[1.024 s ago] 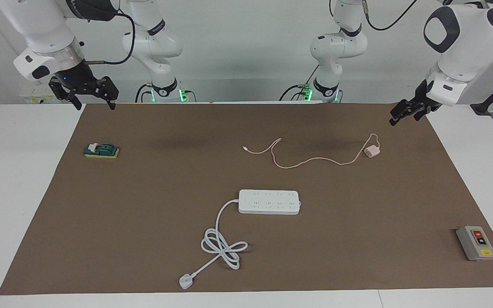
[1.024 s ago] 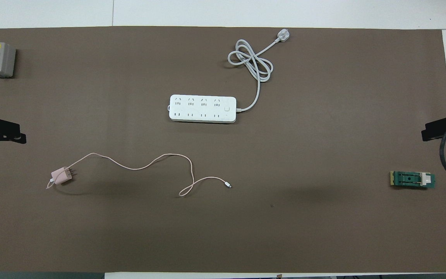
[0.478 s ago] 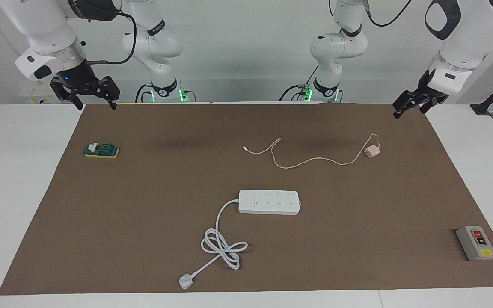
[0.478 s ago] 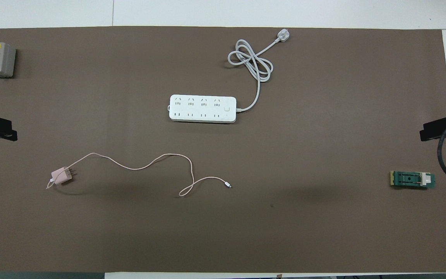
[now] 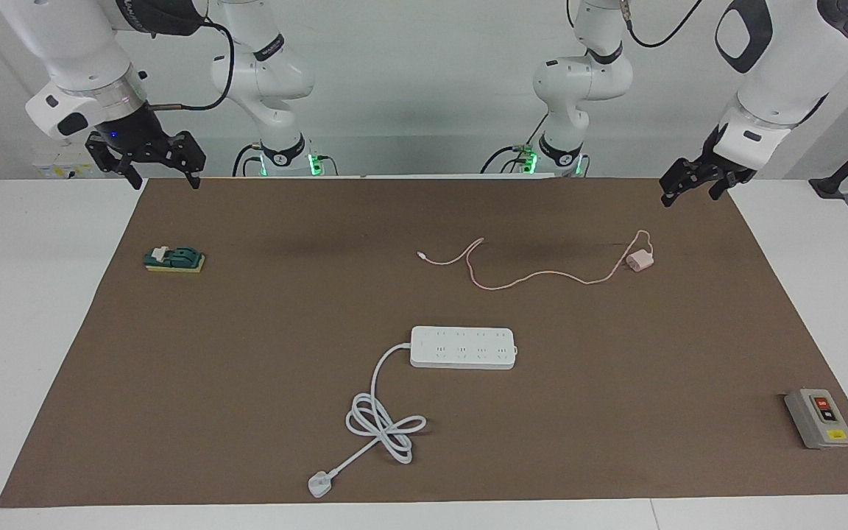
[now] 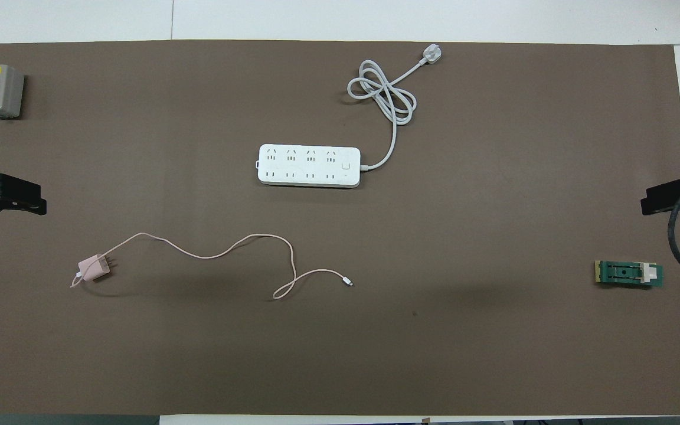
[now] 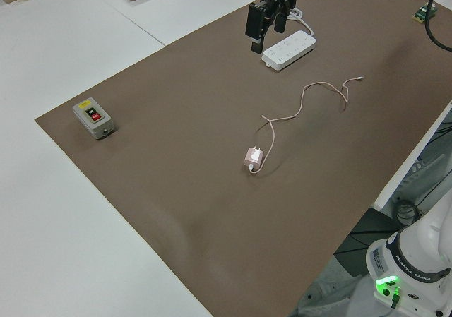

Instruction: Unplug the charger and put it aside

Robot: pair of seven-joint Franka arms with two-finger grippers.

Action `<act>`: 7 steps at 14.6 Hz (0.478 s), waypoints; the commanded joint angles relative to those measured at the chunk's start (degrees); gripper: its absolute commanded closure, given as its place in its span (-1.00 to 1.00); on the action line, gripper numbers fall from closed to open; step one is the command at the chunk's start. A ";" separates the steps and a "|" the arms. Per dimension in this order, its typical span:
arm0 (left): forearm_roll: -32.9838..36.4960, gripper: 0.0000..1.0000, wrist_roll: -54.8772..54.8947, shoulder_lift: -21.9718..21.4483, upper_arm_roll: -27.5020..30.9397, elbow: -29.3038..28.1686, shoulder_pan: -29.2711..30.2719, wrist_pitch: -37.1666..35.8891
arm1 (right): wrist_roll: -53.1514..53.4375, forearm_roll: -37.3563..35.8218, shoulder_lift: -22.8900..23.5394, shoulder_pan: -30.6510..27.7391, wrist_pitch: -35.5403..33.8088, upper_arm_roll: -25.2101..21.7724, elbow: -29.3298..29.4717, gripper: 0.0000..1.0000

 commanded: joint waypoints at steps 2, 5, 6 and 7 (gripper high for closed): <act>0.28 -1.00 4.08 0.12 0.58 0.01 -0.63 -0.17 | -0.90 -0.87 -1.25 -0.68 0.26 0.75 -1.29 -1.00; -2.44 -1.00 5.33 0.12 0.58 -0.08 -0.63 -0.08 | -1.07 -0.87 -1.25 -0.95 0.26 0.75 -1.29 -1.00; -2.44 -1.00 5.24 0.12 0.58 -0.08 -0.71 0.18 | -0.98 -0.87 -1.25 -0.95 0.17 0.75 -1.29 -1.00; -2.44 -1.00 5.07 0.12 0.58 -0.08 -1.41 0.27 | -0.98 -0.87 -1.25 -0.95 0.26 0.75 -1.29 -1.00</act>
